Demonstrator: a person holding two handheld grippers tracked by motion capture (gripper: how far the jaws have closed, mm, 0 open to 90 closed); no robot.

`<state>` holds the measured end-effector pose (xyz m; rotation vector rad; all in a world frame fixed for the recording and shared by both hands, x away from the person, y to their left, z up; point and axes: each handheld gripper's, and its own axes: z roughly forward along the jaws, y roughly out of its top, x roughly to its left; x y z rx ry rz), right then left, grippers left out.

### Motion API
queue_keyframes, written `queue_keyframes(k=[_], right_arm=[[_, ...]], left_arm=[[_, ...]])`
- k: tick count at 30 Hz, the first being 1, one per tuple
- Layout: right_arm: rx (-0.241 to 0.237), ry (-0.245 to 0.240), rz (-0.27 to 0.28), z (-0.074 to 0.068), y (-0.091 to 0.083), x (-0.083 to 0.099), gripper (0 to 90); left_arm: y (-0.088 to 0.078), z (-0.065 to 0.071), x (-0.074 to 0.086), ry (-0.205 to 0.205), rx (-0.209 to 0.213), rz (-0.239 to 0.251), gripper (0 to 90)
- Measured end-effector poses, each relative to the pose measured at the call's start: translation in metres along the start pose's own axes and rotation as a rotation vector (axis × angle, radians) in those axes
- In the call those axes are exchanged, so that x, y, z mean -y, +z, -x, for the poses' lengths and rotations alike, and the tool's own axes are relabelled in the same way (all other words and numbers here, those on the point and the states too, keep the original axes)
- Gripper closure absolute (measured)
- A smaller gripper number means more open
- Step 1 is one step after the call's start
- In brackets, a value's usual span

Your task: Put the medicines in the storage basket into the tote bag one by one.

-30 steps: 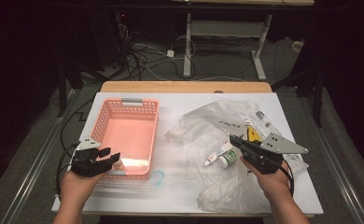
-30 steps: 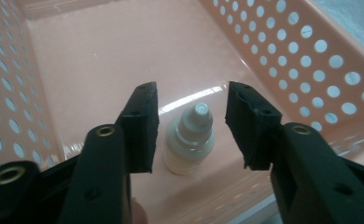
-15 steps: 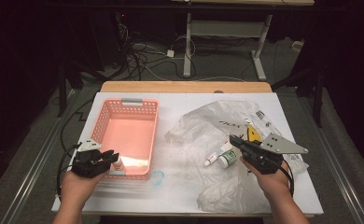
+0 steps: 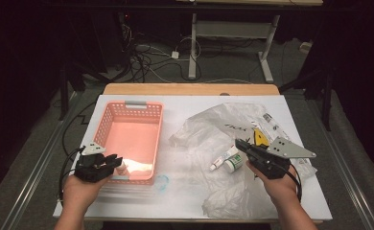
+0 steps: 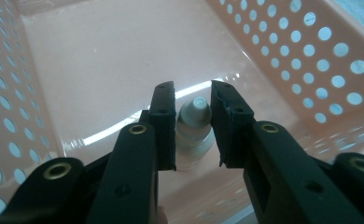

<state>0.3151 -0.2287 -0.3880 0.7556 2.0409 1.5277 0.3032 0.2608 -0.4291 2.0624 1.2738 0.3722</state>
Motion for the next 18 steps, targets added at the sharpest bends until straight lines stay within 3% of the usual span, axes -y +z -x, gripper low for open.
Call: queue_keyframes(k=[18], right_arm=[[0.001,-0.001,0.001,0.0012,0.0000,0.0005,90.0]], left_arm=[[-0.0026,-0.0024,0.0018,0.007,-0.002,0.035,73.0]])
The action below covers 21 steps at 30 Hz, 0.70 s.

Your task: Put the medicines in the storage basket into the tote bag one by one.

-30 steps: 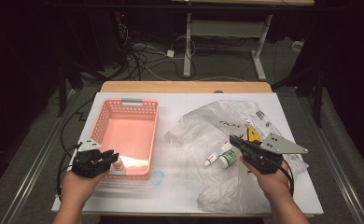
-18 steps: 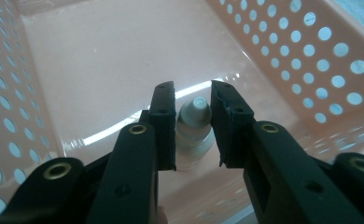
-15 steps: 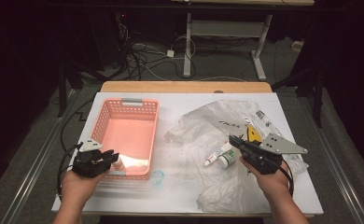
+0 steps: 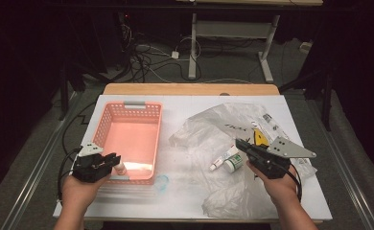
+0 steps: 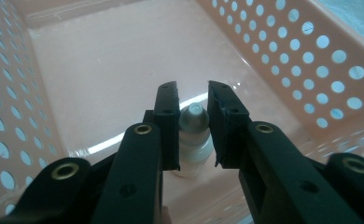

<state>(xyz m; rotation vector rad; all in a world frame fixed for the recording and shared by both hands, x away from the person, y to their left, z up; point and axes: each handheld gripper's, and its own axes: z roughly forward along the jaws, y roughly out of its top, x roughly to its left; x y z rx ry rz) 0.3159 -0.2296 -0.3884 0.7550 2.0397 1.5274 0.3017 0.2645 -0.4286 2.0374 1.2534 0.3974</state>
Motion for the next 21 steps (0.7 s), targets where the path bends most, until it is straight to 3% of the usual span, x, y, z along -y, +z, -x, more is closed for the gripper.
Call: queue_keyframes(k=[7,12,21], right_arm=[[0.000,0.001,0.000,0.000,0.000,0.000,90.0],[-0.001,0.001,0.000,0.000,0.000,0.000,90.0],[0.000,0.002,0.004,0.000,0.000,0.000,90.0]], left_arm=[[-0.001,0.003,-0.002,0.003,0.004,0.027,73.0],[-0.002,0.010,-0.006,0.015,0.000,0.059,73.1],[-0.011,0.027,-0.017,0.042,0.033,0.127,73.3]])
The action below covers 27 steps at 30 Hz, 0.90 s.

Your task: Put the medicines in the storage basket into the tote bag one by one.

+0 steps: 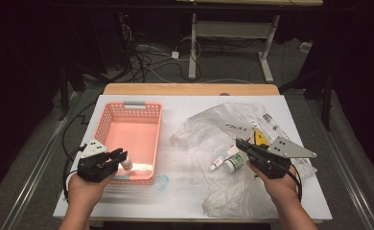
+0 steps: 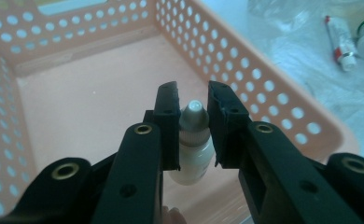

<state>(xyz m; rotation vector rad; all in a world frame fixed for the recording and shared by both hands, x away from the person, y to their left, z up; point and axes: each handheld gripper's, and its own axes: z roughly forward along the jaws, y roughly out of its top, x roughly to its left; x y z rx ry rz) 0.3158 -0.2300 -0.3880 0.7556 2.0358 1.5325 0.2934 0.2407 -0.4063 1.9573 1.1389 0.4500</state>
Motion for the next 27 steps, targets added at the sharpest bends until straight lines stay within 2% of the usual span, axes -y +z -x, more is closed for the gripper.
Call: queue_keyframes(k=[5,12,15,21,27], right_arm=[[0.000,0.000,-0.004,-0.001,0.001,0.000,90.0],[0.000,0.000,-0.010,-0.001,0.002,0.001,90.0],[0.000,0.005,-0.014,-0.002,0.003,0.002,90.0],[0.000,0.007,-0.014,-0.002,0.003,0.002,90.0],[0.000,0.004,-0.009,-0.001,0.002,0.002,90.0]], left_arm=[[-0.005,0.010,-0.009,0.023,0.013,0.029,73.3],[-0.009,0.021,-0.024,0.028,0.044,0.080,73.3],[-0.010,0.026,-0.031,0.043,0.052,0.091,73.4],[-0.007,0.039,-0.042,0.064,0.079,0.117,73.4],[0.004,0.055,-0.048,0.078,0.127,0.128,73.4]])
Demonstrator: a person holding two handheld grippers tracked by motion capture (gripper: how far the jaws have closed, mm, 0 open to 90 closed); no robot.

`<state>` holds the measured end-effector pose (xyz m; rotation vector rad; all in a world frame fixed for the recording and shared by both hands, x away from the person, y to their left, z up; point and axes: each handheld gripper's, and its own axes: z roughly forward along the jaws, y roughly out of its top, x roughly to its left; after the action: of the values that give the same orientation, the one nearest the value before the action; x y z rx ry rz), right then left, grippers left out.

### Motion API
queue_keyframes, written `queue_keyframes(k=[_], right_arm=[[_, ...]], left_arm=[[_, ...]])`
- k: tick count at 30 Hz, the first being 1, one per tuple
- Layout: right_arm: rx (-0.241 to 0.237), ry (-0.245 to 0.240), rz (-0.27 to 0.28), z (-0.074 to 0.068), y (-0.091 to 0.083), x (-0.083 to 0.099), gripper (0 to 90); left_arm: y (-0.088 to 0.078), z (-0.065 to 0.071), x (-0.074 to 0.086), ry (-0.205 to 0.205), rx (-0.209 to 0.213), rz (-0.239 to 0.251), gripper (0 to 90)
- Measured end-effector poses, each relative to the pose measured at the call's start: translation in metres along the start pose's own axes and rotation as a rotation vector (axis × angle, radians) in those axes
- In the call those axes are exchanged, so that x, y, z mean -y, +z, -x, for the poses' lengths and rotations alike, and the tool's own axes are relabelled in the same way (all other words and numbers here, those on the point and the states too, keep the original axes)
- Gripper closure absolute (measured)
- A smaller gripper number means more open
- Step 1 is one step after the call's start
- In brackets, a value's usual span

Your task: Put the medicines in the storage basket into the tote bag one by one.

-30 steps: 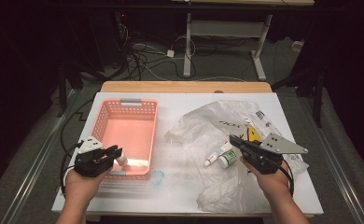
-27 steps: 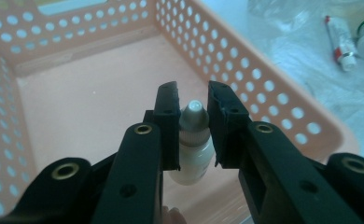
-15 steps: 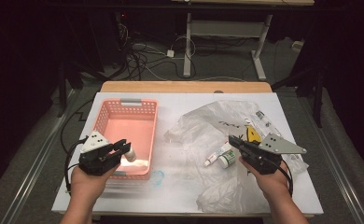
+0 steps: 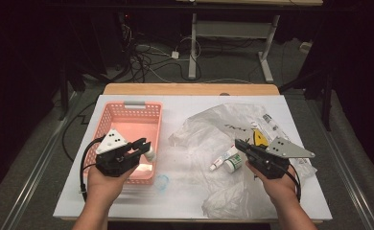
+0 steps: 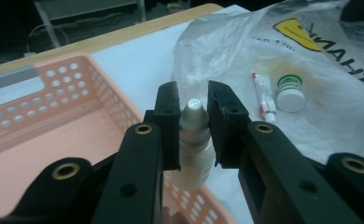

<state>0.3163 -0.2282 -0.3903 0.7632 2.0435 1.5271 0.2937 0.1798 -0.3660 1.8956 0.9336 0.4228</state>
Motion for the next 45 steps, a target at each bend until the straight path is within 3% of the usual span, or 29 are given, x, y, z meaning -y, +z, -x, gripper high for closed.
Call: queue_keyframes(k=[18,27,33,45], right_arm=[[0.001,0.007,0.000,0.001,0.000,0.000,90.0],[-0.002,0.003,0.000,0.001,0.001,0.001,90.0],[-0.005,0.003,0.000,0.000,0.002,0.001,90.0],[-0.010,0.002,-0.001,-0.001,0.005,0.002,90.0]], left_arm=[[0.055,0.040,-0.005,0.031,0.124,-0.005,73.3],[0.084,0.058,-0.008,0.057,0.152,-0.025,73.2],[0.107,0.071,-0.012,0.088,0.148,-0.037,73.2],[0.169,0.088,-0.025,0.144,0.083,-0.012,73.1]])
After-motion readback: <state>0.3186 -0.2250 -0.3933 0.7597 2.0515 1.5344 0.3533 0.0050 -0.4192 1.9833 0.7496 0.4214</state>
